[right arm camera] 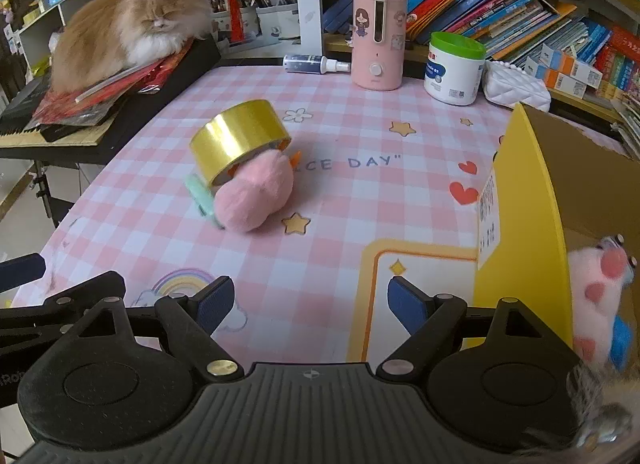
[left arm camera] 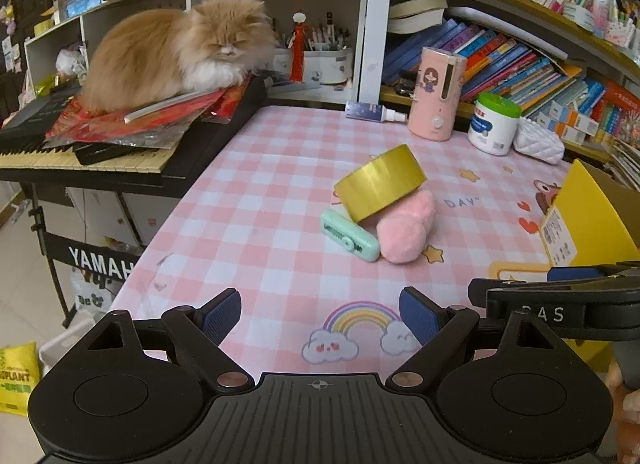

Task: Organize objects
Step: 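Move both open tools toward the pink plush chick and mint-green object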

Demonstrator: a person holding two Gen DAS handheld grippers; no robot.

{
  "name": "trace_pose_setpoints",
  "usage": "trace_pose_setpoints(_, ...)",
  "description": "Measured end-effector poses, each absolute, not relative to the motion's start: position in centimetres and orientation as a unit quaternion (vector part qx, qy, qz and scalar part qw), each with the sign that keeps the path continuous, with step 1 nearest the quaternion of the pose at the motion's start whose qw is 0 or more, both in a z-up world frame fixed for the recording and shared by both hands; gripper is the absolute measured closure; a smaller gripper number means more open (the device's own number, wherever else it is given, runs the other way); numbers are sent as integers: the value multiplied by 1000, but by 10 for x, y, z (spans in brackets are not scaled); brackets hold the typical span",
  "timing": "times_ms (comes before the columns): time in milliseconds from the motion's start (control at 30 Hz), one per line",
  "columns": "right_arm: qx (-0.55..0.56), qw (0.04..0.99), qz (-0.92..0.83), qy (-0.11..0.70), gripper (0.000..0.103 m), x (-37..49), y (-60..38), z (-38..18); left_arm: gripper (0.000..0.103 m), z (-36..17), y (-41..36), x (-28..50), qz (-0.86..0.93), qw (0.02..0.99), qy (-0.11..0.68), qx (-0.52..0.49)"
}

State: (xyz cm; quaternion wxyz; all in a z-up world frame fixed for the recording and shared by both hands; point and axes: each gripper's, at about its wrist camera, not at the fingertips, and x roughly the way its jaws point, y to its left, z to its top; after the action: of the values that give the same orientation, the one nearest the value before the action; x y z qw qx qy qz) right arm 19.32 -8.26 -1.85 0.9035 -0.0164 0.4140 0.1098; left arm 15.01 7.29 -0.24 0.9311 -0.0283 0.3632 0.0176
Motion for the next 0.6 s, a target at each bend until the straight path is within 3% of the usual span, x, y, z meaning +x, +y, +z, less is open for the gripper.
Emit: trace_pose_setpoints(600, -8, 900, 123, 417, 20, 246, -91, -24, 14, -6, 67, 186, 36, 929, 368, -34)
